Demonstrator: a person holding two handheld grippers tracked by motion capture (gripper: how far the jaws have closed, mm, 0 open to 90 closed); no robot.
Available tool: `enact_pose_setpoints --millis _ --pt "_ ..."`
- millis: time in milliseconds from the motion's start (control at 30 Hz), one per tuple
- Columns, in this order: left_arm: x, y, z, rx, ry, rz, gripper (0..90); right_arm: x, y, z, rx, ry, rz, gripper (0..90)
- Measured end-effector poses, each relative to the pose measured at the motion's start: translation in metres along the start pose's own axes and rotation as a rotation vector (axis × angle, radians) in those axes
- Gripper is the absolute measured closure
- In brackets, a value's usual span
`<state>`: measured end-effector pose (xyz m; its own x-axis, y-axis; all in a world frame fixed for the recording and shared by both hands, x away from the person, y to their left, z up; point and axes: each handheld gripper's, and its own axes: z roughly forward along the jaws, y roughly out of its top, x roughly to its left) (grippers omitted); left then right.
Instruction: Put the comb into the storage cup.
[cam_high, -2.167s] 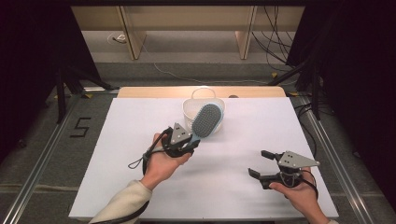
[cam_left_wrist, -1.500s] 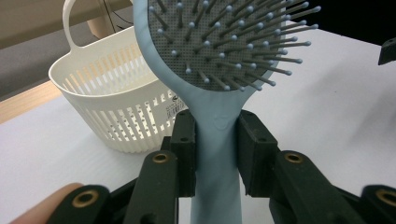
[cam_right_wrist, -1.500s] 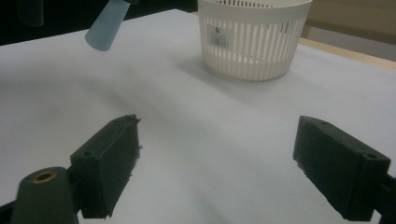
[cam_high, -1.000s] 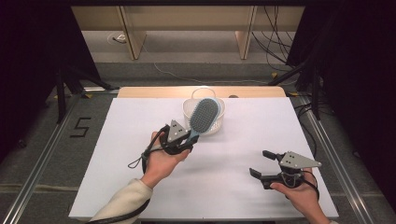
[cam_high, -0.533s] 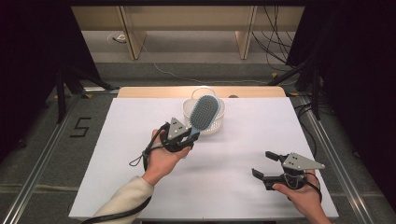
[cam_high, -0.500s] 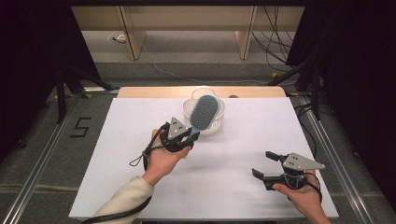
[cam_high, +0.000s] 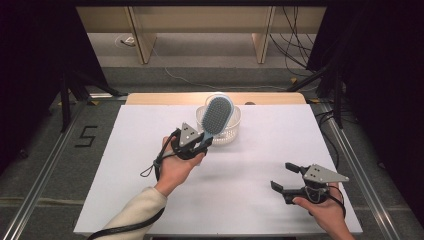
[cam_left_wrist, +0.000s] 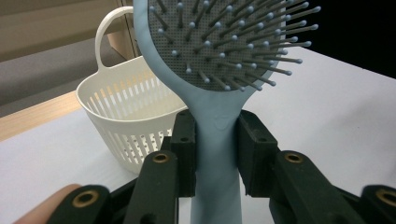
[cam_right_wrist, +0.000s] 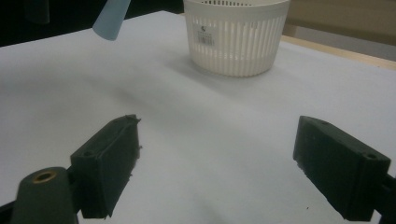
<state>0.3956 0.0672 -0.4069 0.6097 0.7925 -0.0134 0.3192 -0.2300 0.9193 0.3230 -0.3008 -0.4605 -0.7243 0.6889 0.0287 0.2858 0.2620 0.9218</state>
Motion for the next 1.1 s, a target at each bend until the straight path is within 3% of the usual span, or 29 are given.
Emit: enact_pose_setpoints --millis 133,1100 --pt "0.0002 -0.0001 0.0013 -0.001 0.019 0.015 70.0 0.0001 0.0000 0.0000 0.000 0.001 -0.002 15.5" --pt "0.0037 0.0069 0.0048 -0.037 0.025 -0.038 70.0 0.0000 0.0000 0.0005 0.004 -0.003 -0.001 15.6"
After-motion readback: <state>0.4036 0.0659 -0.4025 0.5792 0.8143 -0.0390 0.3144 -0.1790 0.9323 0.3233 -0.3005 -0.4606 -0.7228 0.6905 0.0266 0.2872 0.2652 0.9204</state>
